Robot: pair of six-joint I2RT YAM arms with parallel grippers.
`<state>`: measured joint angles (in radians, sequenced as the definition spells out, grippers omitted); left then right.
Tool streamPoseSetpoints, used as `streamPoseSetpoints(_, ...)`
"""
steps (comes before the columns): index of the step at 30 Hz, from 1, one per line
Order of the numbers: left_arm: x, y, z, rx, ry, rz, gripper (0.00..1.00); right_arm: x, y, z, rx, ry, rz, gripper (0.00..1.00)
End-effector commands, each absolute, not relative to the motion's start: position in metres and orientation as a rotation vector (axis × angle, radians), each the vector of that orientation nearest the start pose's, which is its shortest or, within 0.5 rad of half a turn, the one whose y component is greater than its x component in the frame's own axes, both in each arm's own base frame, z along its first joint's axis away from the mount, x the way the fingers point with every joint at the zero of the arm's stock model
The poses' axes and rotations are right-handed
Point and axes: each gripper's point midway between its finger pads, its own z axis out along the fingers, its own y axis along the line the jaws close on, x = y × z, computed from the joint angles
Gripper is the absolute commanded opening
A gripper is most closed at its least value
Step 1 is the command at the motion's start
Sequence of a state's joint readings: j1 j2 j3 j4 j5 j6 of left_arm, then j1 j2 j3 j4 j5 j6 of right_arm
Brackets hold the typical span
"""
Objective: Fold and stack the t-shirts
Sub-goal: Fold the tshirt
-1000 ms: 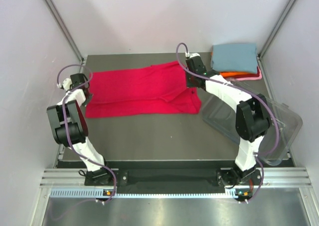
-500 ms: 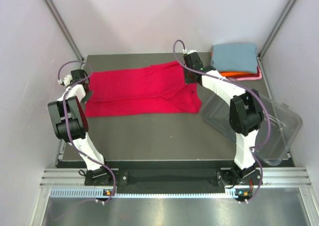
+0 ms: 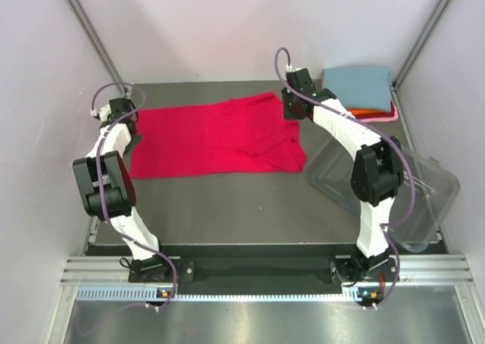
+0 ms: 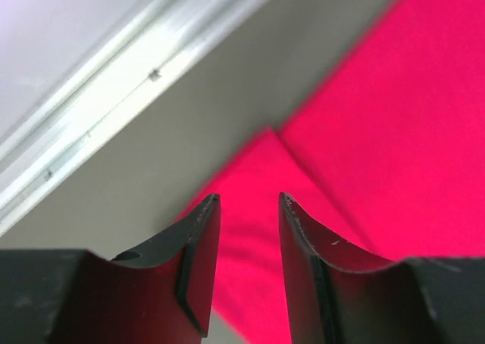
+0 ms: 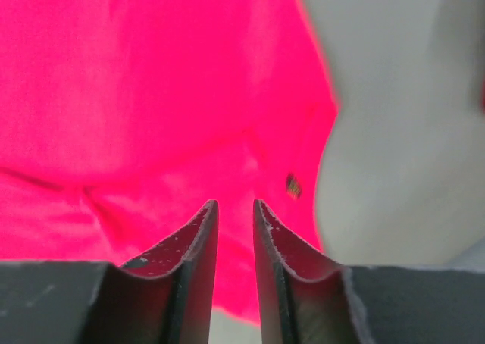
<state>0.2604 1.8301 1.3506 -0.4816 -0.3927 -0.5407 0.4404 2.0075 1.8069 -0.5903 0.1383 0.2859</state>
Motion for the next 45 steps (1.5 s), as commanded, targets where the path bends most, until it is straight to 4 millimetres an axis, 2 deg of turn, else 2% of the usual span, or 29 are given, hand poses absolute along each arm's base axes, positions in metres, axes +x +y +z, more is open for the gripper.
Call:
streamPoseSetpoints(1, 0.396, 0.133, 0.098, -1.012, 2.269, 0.246, 0.41, 0.435, 0.234, 0.155, -0.125, 2.426, 0.324, 0.24)
streamPoseSetpoints(2, 0.395, 0.130, 0.097, -1.001, 2.258, 0.215, 0.40, 0.431, 0.241, 0.153, -0.145, 2.421, 0.352, 0.24)
streamPoseSetpoints(3, 0.384, 0.122, 0.089, -0.991, 2.282, 0.177, 0.40, 0.422, 0.248, 0.149, -0.176, 2.429, 0.377, 0.22)
streamPoseSetpoints(5, 0.374, 0.122, 0.088, -1.019, 2.262, 0.171, 0.41, 0.408, 0.253, 0.136, -0.242, 2.454, 0.374, 0.20)
streamPoseSetpoints(6, 0.364, 0.122, 0.079, -1.047, 2.272, 0.180, 0.41, 0.405, 0.255, 0.133, -0.269, 2.458, 0.374, 0.20)
streamPoseSetpoints(8, 0.358, 0.126, 0.076, -1.121, 2.245, 0.132, 0.45, 0.402, 0.258, 0.124, -0.346, 2.455, 0.351, 0.20)
streamPoseSetpoints(10, 0.352, 0.122, 0.062, -1.180, 2.242, 0.053, 0.45, 0.401, 0.257, 0.114, -0.409, 2.456, 0.328, 0.21)
streamPoseSetpoints(16, 0.361, 0.117, 0.037, -1.269, 2.246, -0.029, 0.49, 0.391, 0.258, 0.086, -0.510, 2.524, 0.334, 0.18)
streamPoseSetpoints(17, 0.360, 0.117, 0.029, -1.288, 2.262, -0.020, 0.49, 0.389, 0.258, 0.084, -0.513, 2.529, 0.333, 0.18)
streamPoseSetpoints(24, 0.343, 0.128, 0.007, -1.341, 2.258, 0.109, 0.49, 0.378, 0.253, 0.088, -0.498, 2.518, 0.346, 0.20)
streamPoseSetpoints(26, 0.345, 0.131, 0.007, -1.326, 2.240, 0.120, 0.48, 0.377, 0.253, 0.093, -0.495, 2.508, 0.353, 0.20)
streamPoseSetpoints(29, 0.347, 0.134, 0.007, -1.317, 2.255, 0.135, 0.35, 0.372, 0.254, 0.099, -0.503, 2.503, 0.350, 0.20)
streamPoseSetpoints(30, 0.351, 0.136, 0.012, -1.310, 2.255, 0.142, 0.27, 0.370, 0.254, 0.106, -0.505, 2.492, 0.356, 0.20)
streamPoseSetpoints(31, 0.351, 0.139, 0.013, -1.292, 2.264, 0.160, 0.10, 0.367, 0.253, 0.109, -0.506, 2.490, 0.354, 0.21)
streamPoseSetpoints(32, 0.353, 0.142, 0.017, -1.281, 2.265, 0.177, 0.04, 0.362, 0.254, 0.112, -0.521, 2.490, 0.353, 0.22)
streamPoseSetpoints(33, 0.353, 0.153, 0.025, -1.260, 2.261, 0.254, 0.00, 0.357, 0.251, 0.117, -0.534, 2.478, 0.348, 0.26)
streamPoseSetpoints(35, 0.356, 0.164, 0.034, -1.234, 2.263, 0.331, 0.00, 0.347, 0.251, 0.119, -0.565, 2.471, 0.348, 0.30)
streamPoseSetpoints(36, 0.364, 0.170, 0.043, -1.211, 2.248, 0.343, 0.00, 0.342, 0.247, 0.117, -0.576, 2.473, 0.337, 0.30)
streamPoseSetpoints(38, 0.371, 0.178, 0.049, -1.177, 2.256, 0.388, 0.00, 0.340, 0.244, 0.113, -0.603, 2.471, 0.309, 0.29)
streamPoseSetpoints(41, 0.374, 0.181, 0.049, -1.168, 2.273, 0.408, 0.00, 0.340, 0.244, 0.107, -0.630, 2.480, 0.292, 0.26)
streamPoseSetpoints(45, 0.375, 0.179, 0.045, -1.163, 2.284, 0.393, 0.00, 0.351, 0.258, 0.097, -0.659, 2.481, 0.297, 0.23)
